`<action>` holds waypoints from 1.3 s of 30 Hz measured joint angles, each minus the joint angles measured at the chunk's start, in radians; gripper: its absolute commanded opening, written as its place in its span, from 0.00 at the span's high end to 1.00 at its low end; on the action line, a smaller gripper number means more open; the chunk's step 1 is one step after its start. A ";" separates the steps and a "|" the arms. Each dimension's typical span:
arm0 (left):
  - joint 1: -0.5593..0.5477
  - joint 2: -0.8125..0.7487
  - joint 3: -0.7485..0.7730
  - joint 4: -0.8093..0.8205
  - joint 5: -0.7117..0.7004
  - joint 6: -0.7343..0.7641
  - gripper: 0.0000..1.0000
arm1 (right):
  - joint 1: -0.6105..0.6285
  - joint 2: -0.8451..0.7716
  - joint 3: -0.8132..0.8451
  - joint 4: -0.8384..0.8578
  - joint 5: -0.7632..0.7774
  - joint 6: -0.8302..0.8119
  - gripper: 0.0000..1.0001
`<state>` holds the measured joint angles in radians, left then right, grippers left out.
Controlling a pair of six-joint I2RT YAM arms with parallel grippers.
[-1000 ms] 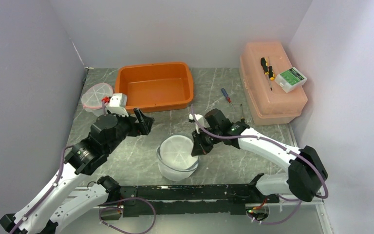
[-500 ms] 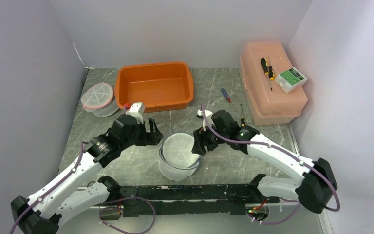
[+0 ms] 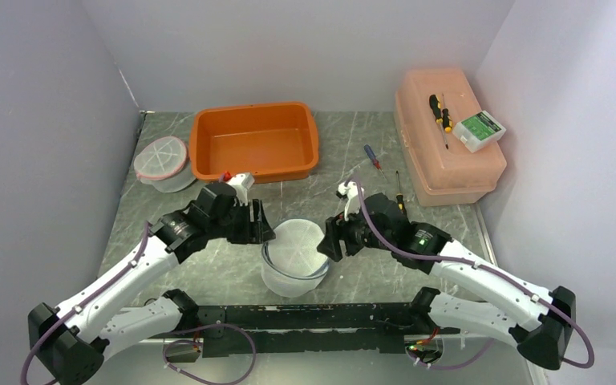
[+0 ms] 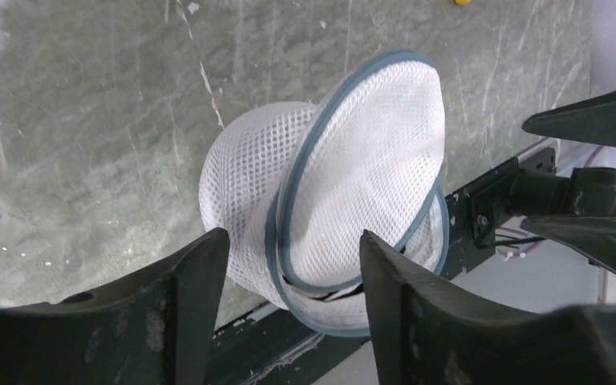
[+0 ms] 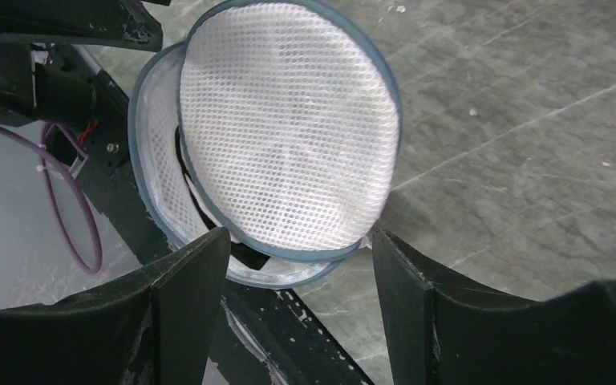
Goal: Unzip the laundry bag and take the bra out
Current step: Open the laundry bag at the center of the board.
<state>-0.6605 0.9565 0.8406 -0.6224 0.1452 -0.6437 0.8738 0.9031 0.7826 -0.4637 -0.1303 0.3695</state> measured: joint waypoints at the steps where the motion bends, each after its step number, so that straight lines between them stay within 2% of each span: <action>1: 0.000 -0.010 -0.004 -0.006 0.006 -0.003 0.40 | 0.013 0.008 0.000 0.003 0.003 0.006 0.32; 4: 0.000 -0.039 -0.017 -0.029 0.021 -0.008 0.48 | 0.046 0.034 0.000 0.024 0.019 0.023 0.33; 12: 0.000 -0.014 -0.118 -0.033 0.063 -0.027 0.58 | 0.103 0.098 0.000 0.127 0.058 0.084 0.33; 17: -0.003 -0.006 -0.153 -0.032 0.068 -0.047 0.76 | 0.146 0.149 0.018 0.162 0.096 0.119 0.33; 22: -0.007 -0.034 -0.167 -0.009 0.070 -0.058 0.86 | 0.200 0.236 0.080 0.187 0.155 0.161 0.33; 24: -0.007 -0.057 -0.182 0.001 0.076 -0.060 0.96 | 0.214 0.258 0.094 0.202 0.169 0.175 0.33; 31: -0.009 -0.125 -0.243 0.068 0.110 -0.077 0.97 | 0.246 0.310 0.105 0.237 0.184 0.203 0.33; 39: -0.009 -0.161 -0.315 0.301 0.184 -0.112 0.97 | 0.266 0.313 0.087 0.286 0.211 0.230 0.33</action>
<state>-0.6697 0.7952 0.5251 -0.3218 0.3294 -0.7555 1.1400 1.2160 0.8696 -0.1780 0.0811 0.5995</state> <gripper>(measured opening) 0.039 0.674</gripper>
